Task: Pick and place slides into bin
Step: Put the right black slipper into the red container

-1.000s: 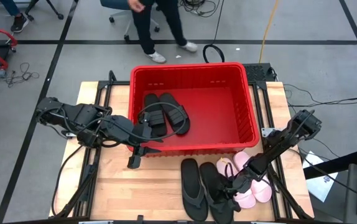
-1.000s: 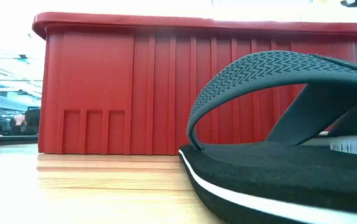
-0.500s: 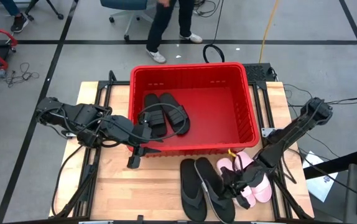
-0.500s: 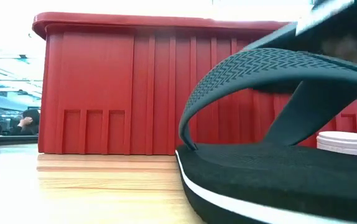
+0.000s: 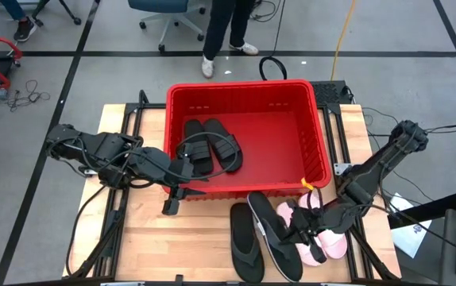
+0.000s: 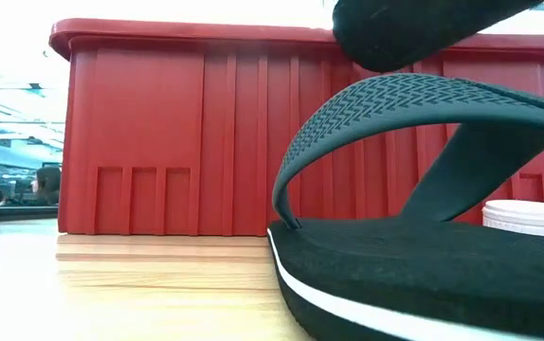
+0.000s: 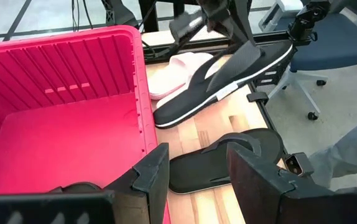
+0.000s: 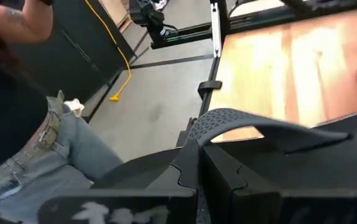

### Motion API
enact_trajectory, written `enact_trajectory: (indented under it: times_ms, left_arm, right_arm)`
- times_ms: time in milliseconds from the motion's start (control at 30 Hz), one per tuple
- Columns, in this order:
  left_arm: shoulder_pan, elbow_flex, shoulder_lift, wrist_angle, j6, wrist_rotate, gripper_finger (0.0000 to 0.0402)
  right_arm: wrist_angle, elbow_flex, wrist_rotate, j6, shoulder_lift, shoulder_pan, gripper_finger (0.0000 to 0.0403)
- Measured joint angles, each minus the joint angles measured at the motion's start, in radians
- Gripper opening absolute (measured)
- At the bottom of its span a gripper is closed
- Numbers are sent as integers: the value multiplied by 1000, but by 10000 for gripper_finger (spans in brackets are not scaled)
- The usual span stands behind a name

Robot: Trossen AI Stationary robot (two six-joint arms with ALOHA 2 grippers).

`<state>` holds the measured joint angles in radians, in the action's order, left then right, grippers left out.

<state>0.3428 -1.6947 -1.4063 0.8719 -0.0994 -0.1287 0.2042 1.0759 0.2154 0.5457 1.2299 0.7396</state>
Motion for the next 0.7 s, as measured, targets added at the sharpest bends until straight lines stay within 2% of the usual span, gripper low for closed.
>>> enact_trajectory:
  times_ms: [300,700]
  left_arm:
    - [0,0,0,0,-8,0,157]
    - [0,0,0,-1,-14,0,157]
  right_arm:
    - [170,152,80,-78,-38,-58,0]
    - [196,240,102,-279,-122,-180,0]
